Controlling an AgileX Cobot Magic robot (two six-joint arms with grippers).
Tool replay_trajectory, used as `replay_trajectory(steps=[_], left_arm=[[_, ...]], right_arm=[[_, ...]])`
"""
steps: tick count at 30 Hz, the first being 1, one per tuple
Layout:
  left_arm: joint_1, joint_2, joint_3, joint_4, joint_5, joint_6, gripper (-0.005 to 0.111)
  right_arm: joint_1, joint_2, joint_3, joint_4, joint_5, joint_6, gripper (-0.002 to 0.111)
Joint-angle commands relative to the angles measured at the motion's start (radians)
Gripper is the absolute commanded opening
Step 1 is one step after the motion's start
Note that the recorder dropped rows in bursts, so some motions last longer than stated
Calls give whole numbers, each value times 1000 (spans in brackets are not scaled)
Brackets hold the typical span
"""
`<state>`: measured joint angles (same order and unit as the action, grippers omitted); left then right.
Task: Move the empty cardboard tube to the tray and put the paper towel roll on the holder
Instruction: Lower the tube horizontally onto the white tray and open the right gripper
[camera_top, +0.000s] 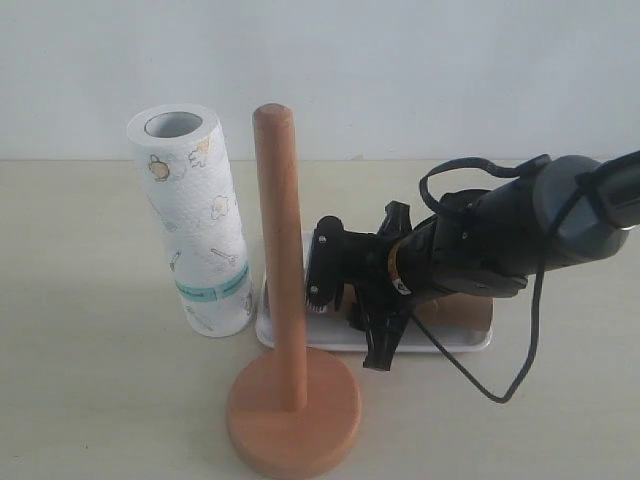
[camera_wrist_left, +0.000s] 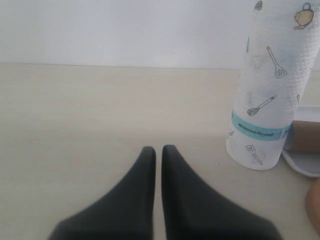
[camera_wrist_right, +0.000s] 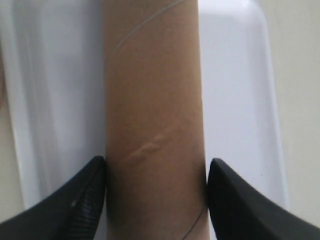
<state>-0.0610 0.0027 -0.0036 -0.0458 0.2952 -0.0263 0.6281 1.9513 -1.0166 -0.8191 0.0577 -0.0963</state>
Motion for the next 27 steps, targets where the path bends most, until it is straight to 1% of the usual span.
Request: replay_trajectory(steps=[1, 5, 6, 7, 8, 10, 12, 14, 15, 17, 22, 27], left_arm=[[-2, -3, 4, 1, 0, 3, 4], [-2, -3, 4, 1, 0, 3, 4], [-2, -3, 4, 1, 0, 3, 4], [-2, -3, 4, 1, 0, 3, 4], [-2, -3, 4, 1, 0, 3, 4], [-2, -3, 4, 1, 0, 3, 4], [-2, -3, 4, 1, 0, 3, 4], [-2, -3, 4, 1, 0, 3, 4], [-2, -3, 4, 1, 0, 3, 4], [-2, -3, 4, 1, 0, 3, 4], [-2, -3, 4, 1, 0, 3, 4], [-2, -3, 4, 1, 0, 3, 4]], right_arm=[[1, 5, -3, -2, -5, -18, 0], [1, 5, -3, -2, -7, -18, 1], [1, 5, -3, -2, -7, -18, 3], [1, 5, -3, -2, -9, -18, 8], [1, 5, -3, -2, -9, -18, 15], [1, 5, -3, -2, -10, -18, 33], [1, 5, -3, -2, -16, -16, 57], [1, 5, -3, -2, -25, -11, 76], [1, 2, -3, -2, -27, -4, 80], [1, -5, -3, -2, -27, 12, 84], [1, -54, -3, 0, 13, 16, 84], [1, -149, -3, 0, 108, 17, 84]])
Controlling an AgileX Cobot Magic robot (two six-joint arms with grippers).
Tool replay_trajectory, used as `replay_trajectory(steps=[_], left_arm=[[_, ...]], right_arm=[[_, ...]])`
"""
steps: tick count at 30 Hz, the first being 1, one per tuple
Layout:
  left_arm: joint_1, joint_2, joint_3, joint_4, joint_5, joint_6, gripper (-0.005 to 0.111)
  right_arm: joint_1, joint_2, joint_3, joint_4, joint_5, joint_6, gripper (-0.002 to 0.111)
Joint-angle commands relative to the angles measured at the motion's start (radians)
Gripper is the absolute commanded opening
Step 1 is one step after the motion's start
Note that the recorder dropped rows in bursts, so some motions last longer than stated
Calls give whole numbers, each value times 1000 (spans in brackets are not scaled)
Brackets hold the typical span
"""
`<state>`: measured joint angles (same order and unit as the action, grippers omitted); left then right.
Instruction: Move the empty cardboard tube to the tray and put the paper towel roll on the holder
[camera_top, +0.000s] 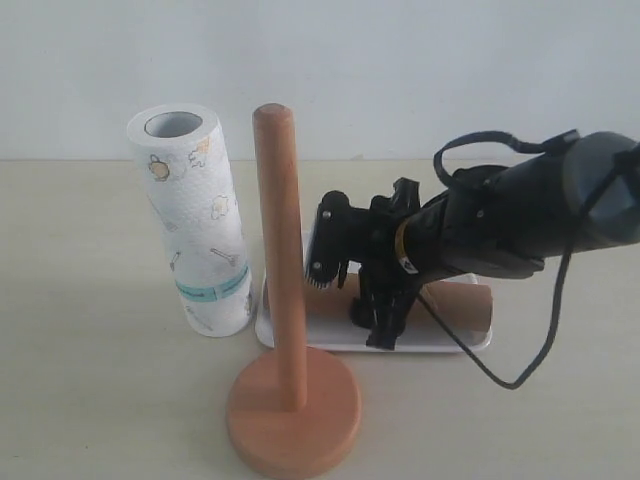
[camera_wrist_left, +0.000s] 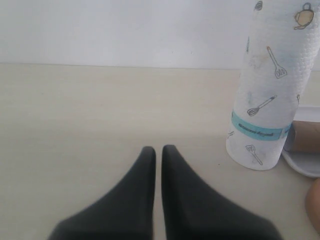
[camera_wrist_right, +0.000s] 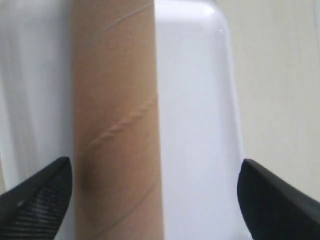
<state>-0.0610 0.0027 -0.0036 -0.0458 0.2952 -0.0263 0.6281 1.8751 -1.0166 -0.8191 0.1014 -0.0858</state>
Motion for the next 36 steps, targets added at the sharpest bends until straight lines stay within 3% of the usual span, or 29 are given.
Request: replay_trajectory(steps=[1, 11, 17, 19, 23, 36], left_arm=[[-2, -3, 4, 1, 0, 3, 4], [-2, -3, 4, 1, 0, 3, 4], [-2, -3, 4, 1, 0, 3, 4], [-2, -3, 4, 1, 0, 3, 4], [-2, -3, 4, 1, 0, 3, 4], [-2, -3, 4, 1, 0, 3, 4]], right_arm=[[1, -96, -3, 0, 82, 10, 84], [1, -359, -3, 0, 302, 140, 84], [1, -565, -3, 45, 368, 416, 84], [1, -618, -3, 159, 419, 439, 68], [1, -673, -3, 337, 571, 456, 0], [1, -681, -3, 338, 576, 476, 0]])
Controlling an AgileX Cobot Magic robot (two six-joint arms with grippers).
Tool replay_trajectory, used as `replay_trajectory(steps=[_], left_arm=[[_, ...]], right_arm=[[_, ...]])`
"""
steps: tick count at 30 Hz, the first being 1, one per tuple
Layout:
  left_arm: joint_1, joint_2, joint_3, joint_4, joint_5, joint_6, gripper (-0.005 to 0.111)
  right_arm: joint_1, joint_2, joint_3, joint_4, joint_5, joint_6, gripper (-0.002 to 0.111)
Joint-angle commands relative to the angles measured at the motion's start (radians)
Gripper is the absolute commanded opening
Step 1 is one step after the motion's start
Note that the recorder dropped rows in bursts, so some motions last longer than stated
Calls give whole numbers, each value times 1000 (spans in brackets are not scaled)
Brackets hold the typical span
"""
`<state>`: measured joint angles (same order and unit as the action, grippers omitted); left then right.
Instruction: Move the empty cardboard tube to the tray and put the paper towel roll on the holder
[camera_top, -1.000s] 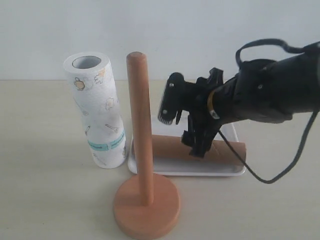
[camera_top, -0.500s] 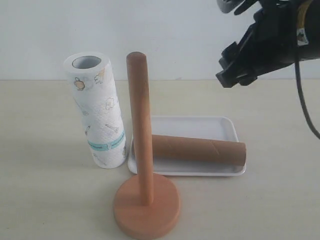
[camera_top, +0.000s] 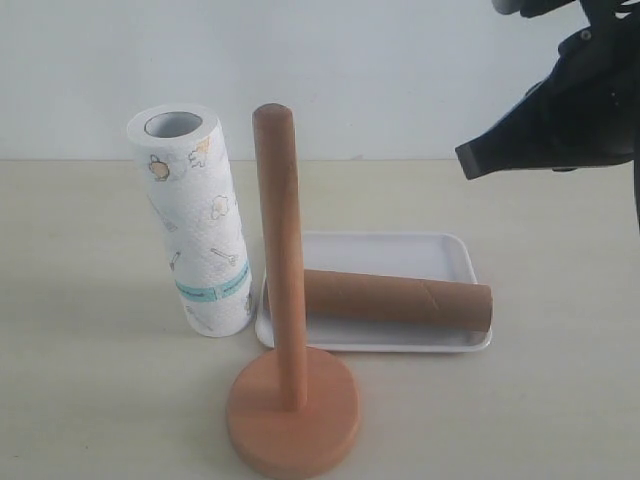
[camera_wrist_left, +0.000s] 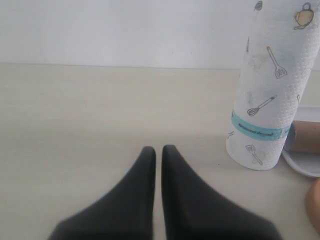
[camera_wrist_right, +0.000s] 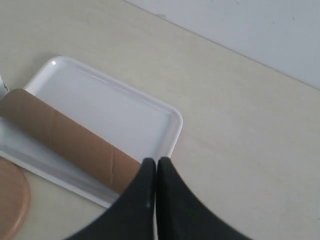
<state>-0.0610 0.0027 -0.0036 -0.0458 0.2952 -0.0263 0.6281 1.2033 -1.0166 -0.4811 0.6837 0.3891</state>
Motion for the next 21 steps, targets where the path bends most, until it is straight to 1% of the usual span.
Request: replay_trajectory(steps=[1, 12, 14, 17, 19, 21], left_arm=[[-2, -3, 4, 1, 0, 3, 4], [-2, -3, 4, 1, 0, 3, 4], [-2, -3, 4, 1, 0, 3, 4], [-2, -3, 4, 1, 0, 3, 4], [-2, -3, 4, 1, 0, 3, 4], [-2, -3, 4, 1, 0, 3, 4]], right_arm=[[1, -9, -3, 0, -6, 1, 0], [1, -42, -3, 3, -4, 26, 0], [1, -44, -3, 19, 9, 66, 0], [1, -71, 19, 91, 12, 186, 0], [1, -100, 82, 119, -54, 231, 0], [1, -123, 166, 119, -187, 233, 0]])
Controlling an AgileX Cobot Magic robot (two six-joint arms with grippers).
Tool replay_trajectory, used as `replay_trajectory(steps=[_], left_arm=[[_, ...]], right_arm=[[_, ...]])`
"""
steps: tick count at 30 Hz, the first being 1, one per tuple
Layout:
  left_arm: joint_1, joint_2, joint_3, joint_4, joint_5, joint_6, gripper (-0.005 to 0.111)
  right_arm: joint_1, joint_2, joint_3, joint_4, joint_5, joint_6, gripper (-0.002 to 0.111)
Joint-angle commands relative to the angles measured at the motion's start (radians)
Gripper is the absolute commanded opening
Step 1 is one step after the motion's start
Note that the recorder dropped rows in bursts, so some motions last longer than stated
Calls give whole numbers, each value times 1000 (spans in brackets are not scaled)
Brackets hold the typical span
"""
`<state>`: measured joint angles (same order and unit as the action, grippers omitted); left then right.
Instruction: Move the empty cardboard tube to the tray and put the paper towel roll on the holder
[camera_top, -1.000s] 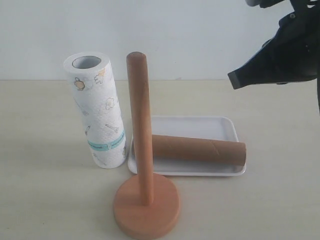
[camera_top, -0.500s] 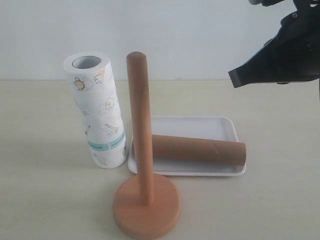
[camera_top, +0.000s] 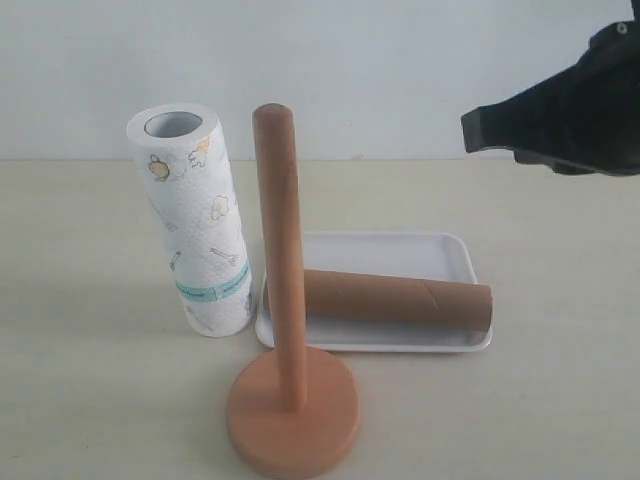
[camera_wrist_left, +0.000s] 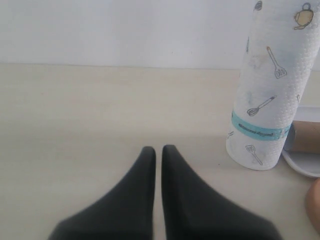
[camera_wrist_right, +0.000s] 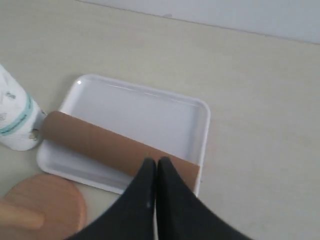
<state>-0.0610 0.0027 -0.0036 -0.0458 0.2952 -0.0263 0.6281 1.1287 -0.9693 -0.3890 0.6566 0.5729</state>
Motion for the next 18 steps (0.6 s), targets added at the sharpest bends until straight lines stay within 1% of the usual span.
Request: replay_trajectory(steps=[1, 3, 6, 9, 14, 18], left_arm=[[-2, -3, 4, 1, 0, 3, 4], [-2, -3, 4, 1, 0, 3, 4], [-2, -3, 4, 1, 0, 3, 4], [-2, -3, 4, 1, 0, 3, 4], [-2, -3, 4, 1, 0, 3, 4], [-2, -3, 4, 1, 0, 3, 4]], right_arm=[[1, -57, 173, 17, -241, 49, 0], [1, -72, 284, -12, -410, 45, 0], [1, -100, 439, -40, -604, 45, 0], [1, -136, 562, -40, -725, 50, 0], [1, -254, 723, -36, -882, 75, 0], [-1, -391, 818, -36, -920, -5, 0]])
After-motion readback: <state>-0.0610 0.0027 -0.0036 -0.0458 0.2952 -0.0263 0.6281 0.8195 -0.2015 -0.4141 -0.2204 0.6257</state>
